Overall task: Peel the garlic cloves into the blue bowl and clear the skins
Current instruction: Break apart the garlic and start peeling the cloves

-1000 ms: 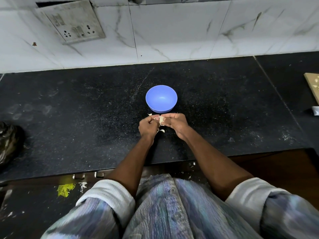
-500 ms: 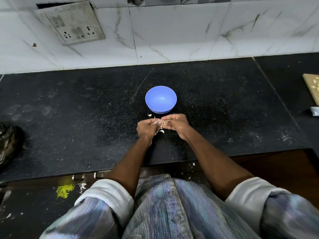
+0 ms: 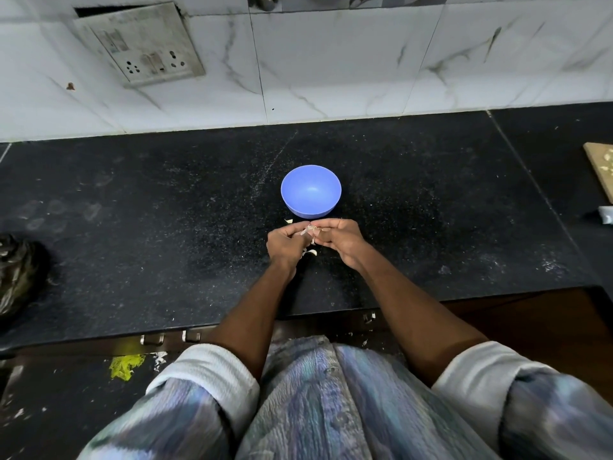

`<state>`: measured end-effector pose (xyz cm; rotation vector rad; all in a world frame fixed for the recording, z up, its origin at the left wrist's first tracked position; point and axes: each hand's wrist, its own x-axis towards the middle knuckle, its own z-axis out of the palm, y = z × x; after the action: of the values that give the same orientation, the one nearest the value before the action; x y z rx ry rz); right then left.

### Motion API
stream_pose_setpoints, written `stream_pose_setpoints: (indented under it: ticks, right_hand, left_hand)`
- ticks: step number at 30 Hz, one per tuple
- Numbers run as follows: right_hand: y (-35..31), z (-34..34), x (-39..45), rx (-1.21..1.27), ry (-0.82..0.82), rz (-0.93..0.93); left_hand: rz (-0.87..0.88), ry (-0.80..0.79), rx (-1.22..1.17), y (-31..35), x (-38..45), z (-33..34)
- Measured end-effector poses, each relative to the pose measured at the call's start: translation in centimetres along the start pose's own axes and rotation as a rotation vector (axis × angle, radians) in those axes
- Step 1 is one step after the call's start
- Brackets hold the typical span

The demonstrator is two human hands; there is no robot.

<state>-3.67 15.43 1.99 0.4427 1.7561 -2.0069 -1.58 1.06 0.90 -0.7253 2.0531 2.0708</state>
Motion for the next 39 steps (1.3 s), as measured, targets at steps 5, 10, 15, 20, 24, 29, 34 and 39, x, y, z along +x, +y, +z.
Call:
stream_pose_setpoints:
  ticks: [5,10,15,20,24,29,34,39]
  right_hand:
    - [0.1,-0.2,0.1,-0.014,0.021,-0.004]
    - [0.2,-0.2,0.0,-0.016,0.044,-0.001]
    - [0.6,-0.6,-0.1,-0.006,0.006,0.008]
    - [0.8,-0.4,0.1,-0.101,0.070,0.006]
    - [1.0,-0.5,0.1,-0.085,0.100,0.013]
    - [0.6,-0.5,0.1,0.011,0.051,0.020]
    - [0.3,-0.4,0.4,0.042,0.092,0.001]
    - [-0.1,-0.3,0.6,0.071,0.111,0.034]
  left_hand:
    - [-0.082,-0.016,-0.085,0.2,-0.1,0.2]
    - [-0.045,0.011,0.010,-0.2,-0.3,0.3]
    - [-0.107,-0.011,-0.017,0.0,-0.2,0.1]
    - [-0.128,0.040,0.033,-0.5,0.0,0.5]
    - [-0.037,0.125,0.139,-0.7,-0.3,1.0]
    - [-0.005,0.103,0.132,-0.4,-0.2,1.0]
    - [-0.016,0.038,0.016,-0.1,-0.1,0.7]
    - [-0.059,-0.028,-0.063,0.2,0.1,0.5]
